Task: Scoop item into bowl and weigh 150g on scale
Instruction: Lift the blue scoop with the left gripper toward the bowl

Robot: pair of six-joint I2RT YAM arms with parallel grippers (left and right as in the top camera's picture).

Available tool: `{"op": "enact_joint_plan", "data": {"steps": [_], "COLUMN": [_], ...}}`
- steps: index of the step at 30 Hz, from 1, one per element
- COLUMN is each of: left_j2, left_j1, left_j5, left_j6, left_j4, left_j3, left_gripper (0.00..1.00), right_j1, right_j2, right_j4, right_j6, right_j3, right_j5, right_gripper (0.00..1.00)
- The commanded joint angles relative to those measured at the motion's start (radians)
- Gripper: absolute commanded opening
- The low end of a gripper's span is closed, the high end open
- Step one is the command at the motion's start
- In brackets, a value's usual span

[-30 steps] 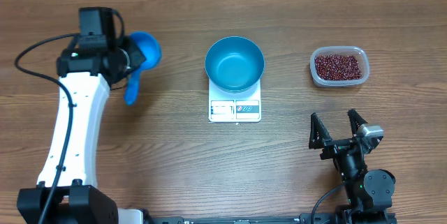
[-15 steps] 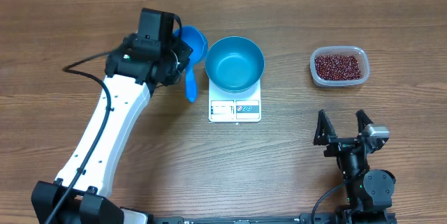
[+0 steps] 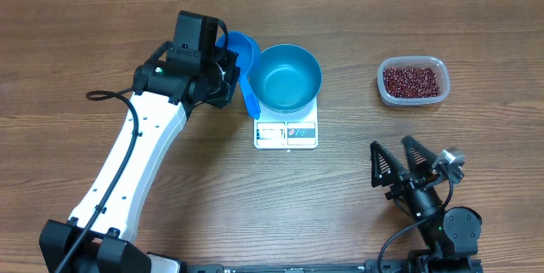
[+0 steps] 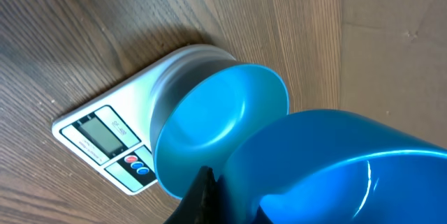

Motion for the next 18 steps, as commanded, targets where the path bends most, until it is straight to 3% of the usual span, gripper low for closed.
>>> {"op": "enact_joint_plan", "data": {"steps": [1,6,10,18], "left_j2": [-0.022,-0.022,-0.019,-0.010], "left_j1": [-0.005,-0.005,-0.011,-0.069], "left_j5": [0.019,0.017,0.018,0.017], "left_j6": [-0.042,-0.044,-0.126,-0.323], "left_j4": [0.002,0.005,0.003,0.000], "left_j3": [0.012,0.012,0.012,0.012], "left_gripper": [0.04,0.04,0.04,0.04], "right_j1": [0.008,0.007,0.007,0.007], "right_j2": [-0.010,-0.008,0.058,0.505], "right_j4": [0.016,0.092,0.087,0.079], "right_j6": [0.185,0.186,0.238,0.225], "right_j3": [-0.010,0.000,0.072,0.380], "right_j5": [-0.110,-0.217,-0.249,-0.389], "right_gripper": [1.00,1.00,1.00,1.00]}}
